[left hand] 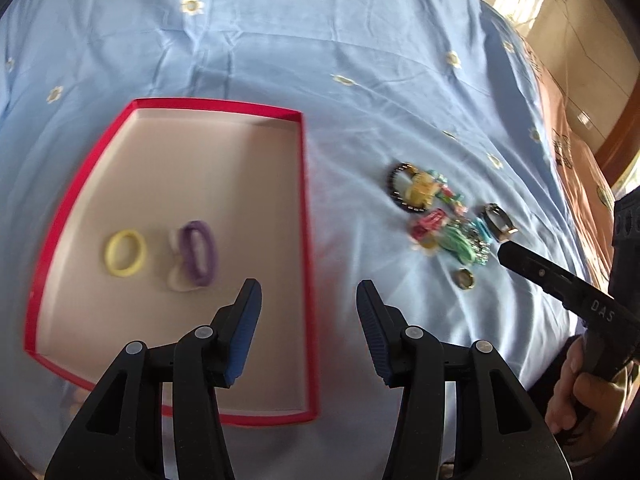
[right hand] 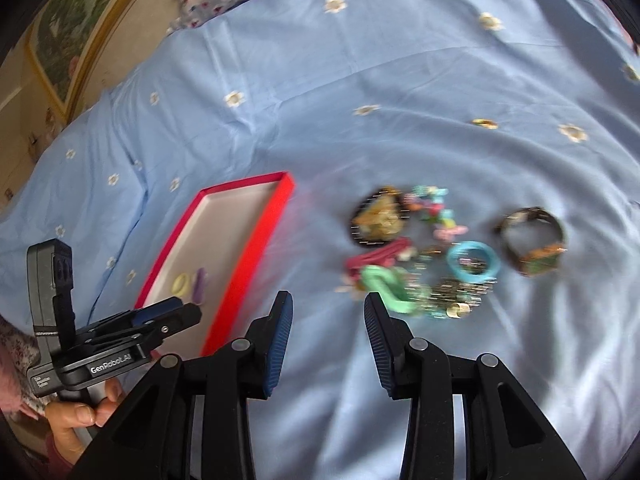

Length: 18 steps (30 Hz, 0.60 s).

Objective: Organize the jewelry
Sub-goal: 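Grasp the yellow claw clip with the left gripper while the right grasps the gold watch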

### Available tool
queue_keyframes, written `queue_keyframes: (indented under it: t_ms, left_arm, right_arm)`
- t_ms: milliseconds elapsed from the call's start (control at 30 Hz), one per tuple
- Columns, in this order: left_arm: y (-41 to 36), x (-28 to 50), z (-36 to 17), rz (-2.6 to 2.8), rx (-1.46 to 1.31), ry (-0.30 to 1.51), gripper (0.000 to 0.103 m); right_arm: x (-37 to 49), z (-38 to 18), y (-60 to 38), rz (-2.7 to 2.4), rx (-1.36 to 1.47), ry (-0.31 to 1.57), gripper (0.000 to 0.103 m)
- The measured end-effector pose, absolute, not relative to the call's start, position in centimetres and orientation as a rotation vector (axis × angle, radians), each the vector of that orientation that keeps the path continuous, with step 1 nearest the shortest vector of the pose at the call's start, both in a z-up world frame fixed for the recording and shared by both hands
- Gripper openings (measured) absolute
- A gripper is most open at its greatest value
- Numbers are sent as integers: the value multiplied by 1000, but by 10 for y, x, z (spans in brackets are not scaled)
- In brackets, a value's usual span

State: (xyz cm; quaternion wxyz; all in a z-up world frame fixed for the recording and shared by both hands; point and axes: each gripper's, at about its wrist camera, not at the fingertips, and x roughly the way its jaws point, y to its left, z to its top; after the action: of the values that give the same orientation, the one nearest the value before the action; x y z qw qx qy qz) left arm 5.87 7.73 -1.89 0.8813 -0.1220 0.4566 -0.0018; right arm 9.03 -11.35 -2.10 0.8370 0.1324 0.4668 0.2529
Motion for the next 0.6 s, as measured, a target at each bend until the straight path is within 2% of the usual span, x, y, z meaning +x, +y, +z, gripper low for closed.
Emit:
queue_keyframes:
  t_ms: [600]
  left_arm:
    - [21, 109, -18, -121, -173, 977, 53]
  right_arm:
    - [100, -37, -202, 339, 346, 984, 40]
